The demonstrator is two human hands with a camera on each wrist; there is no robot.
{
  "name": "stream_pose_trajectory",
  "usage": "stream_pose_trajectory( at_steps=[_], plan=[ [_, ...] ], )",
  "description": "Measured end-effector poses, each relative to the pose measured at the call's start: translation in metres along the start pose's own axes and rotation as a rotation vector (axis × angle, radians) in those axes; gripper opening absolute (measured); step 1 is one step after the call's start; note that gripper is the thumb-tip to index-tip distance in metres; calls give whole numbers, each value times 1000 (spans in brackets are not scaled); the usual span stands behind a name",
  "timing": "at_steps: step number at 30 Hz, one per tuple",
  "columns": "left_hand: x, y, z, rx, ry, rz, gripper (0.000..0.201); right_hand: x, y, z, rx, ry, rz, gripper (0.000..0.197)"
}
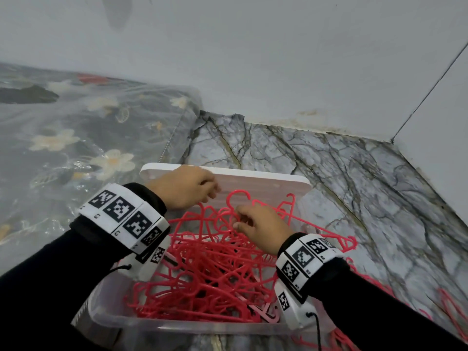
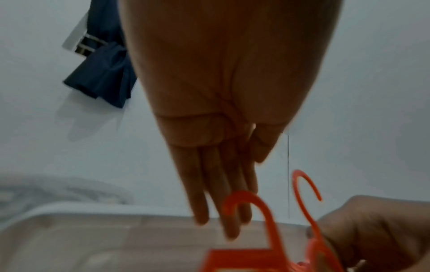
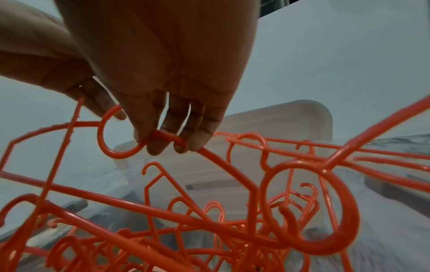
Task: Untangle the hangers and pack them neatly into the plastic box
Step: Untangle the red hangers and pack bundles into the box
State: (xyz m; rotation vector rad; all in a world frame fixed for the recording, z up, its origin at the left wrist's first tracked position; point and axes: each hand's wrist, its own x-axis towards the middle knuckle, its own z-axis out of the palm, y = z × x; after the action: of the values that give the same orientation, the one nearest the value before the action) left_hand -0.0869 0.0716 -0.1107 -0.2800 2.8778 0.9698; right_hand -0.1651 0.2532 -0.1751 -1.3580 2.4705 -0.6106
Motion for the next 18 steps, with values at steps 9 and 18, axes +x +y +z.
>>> stream_pose_trajectory(
  at_steps=[9, 18],
  plan=[
    [-12, -22, -7, 334, -379, -75, 16, 2, 13, 1, -8, -20, 105, 27],
    [-16, -41, -25, 449, -312, -240, 19, 4, 15, 4, 12, 7, 200, 23]
  ],
)
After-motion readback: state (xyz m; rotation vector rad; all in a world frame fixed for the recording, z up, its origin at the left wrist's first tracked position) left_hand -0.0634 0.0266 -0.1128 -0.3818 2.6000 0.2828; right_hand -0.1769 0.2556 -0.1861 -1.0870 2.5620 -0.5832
